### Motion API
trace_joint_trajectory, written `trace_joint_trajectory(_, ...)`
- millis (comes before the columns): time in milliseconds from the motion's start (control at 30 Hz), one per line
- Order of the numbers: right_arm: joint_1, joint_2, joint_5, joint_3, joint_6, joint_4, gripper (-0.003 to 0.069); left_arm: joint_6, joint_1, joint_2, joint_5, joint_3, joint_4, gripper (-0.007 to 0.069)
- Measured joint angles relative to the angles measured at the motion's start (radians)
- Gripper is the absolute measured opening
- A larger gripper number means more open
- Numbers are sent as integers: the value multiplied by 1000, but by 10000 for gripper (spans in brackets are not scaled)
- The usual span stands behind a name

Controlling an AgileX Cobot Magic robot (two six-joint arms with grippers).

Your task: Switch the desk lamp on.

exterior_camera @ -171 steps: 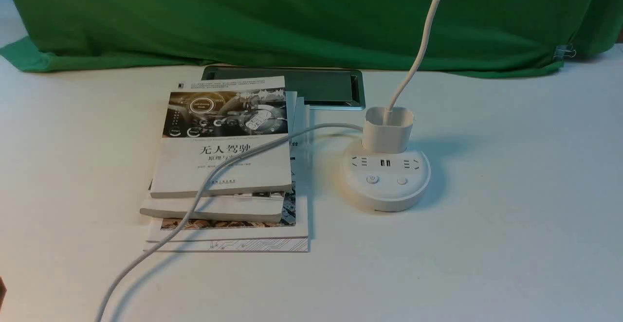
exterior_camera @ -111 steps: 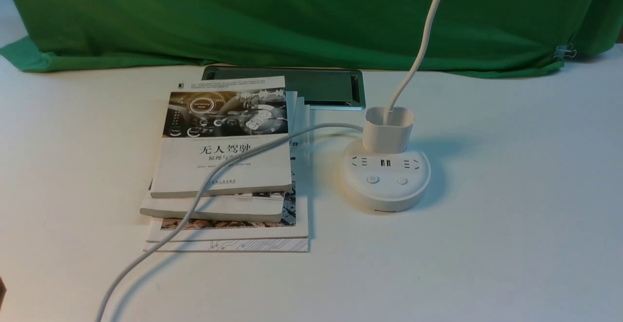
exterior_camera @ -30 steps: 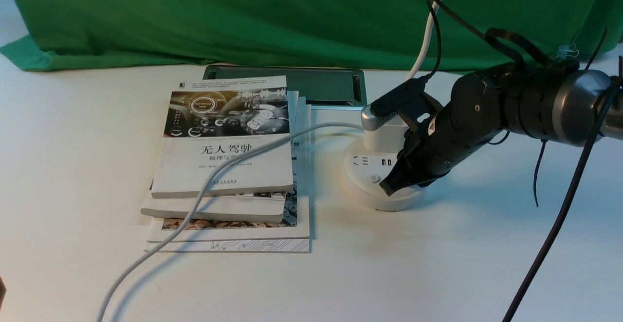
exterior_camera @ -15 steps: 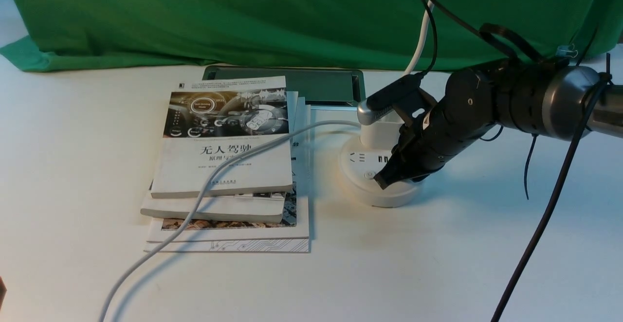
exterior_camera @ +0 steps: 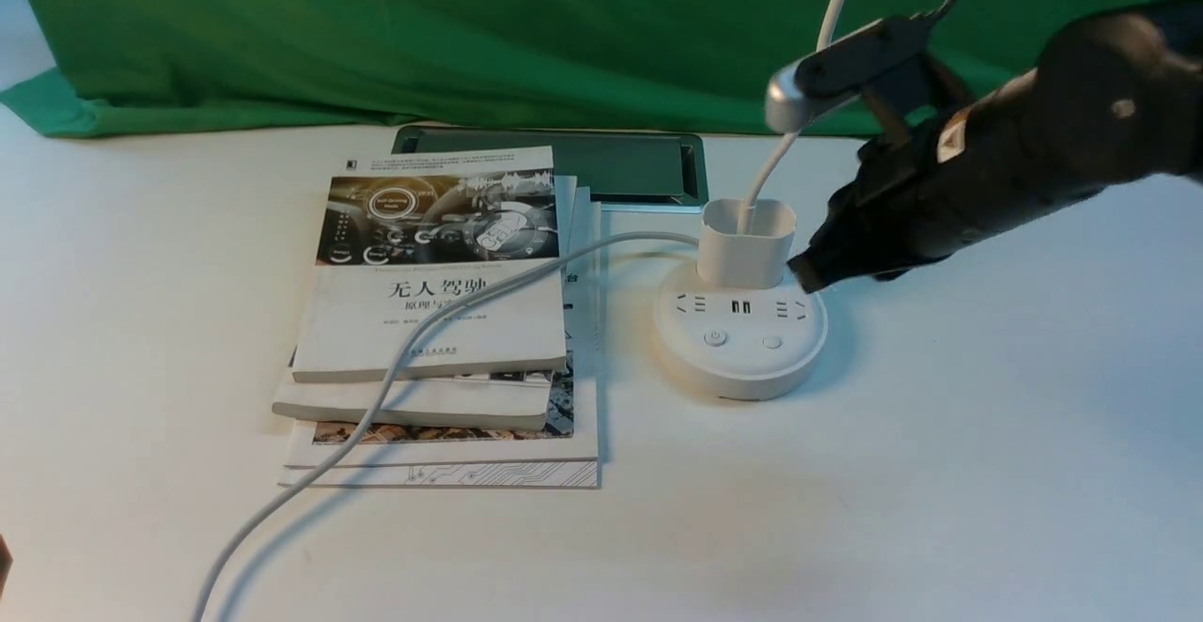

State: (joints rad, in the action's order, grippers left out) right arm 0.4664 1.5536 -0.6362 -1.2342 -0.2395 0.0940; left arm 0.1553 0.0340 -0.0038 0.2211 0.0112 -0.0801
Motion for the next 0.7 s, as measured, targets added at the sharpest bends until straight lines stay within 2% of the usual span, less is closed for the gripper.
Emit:
trace_joint_trajectory(133,0,-185,35,141,9,9,46,0,0,0,0,0,0,21)
trace_joint_trajectory(333,0,-577,237,432,67,35,59,0,0,0,0,0,0,21)
trace_joint_trajectory(433,0,-697,267,504,111,34,67,0,0,0,0,0,0,21)
trace_joint_trajectory(700,0,-998,344,668,114,-17,80,0,0,0,0,0,0,21)
